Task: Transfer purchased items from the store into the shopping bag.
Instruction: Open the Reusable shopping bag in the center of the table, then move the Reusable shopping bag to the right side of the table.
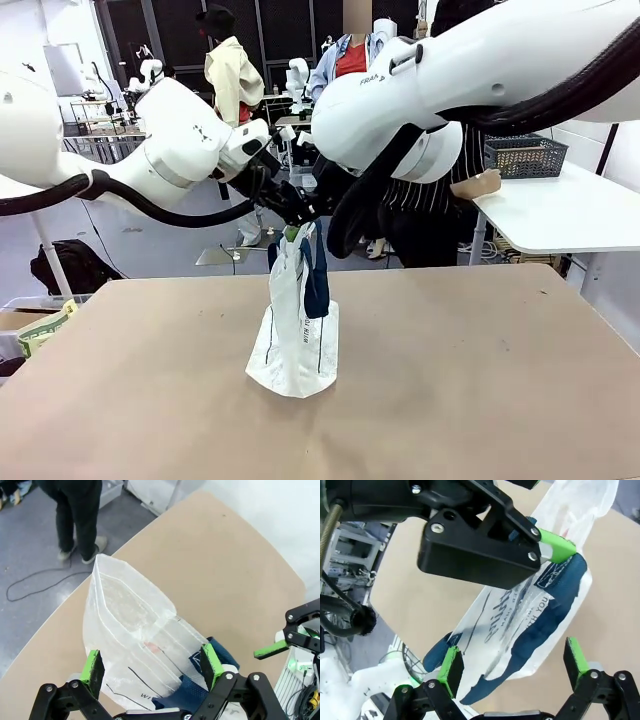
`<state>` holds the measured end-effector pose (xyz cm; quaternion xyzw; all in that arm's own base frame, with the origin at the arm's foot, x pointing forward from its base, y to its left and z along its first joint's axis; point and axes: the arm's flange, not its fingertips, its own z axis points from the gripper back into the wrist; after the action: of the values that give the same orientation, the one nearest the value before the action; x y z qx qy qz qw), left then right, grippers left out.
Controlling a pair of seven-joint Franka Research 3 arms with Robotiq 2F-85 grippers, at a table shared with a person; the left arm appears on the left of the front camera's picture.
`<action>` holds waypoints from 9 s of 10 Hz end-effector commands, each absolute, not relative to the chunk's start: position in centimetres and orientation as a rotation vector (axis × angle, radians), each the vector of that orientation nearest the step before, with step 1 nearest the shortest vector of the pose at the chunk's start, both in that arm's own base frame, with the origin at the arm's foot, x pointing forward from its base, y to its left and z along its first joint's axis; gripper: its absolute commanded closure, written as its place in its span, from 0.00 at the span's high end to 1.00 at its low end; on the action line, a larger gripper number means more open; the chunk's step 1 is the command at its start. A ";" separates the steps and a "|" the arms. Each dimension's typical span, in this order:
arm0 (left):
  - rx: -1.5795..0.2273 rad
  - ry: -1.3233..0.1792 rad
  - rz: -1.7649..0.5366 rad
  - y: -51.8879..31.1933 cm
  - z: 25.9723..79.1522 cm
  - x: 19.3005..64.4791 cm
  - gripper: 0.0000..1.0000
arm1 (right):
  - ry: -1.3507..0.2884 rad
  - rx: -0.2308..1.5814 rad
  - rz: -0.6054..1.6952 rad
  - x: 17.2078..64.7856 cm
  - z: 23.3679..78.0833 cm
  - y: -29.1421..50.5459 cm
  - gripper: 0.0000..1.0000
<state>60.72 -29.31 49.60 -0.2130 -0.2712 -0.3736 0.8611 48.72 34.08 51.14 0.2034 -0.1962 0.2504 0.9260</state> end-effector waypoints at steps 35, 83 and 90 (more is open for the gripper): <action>-0.196 -0.539 -0.507 -13.6 48.1 56.5 0.00 | -0.321 0.080 0.468 50.1 48.6 38.2 0.00; -0.200 -0.527 -0.519 -15.7 47.7 56.7 0.00 | -0.297 0.120 0.504 50.2 47.1 39.0 0.00; -0.200 -0.527 -0.519 -15.7 47.7 56.7 0.00 | -0.297 0.120 0.504 50.2 47.1 39.0 0.00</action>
<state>56.65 -15.75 47.76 -0.0977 -0.2574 -0.2537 0.9273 50.37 39.01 47.30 0.0597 -0.1459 0.2485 0.9557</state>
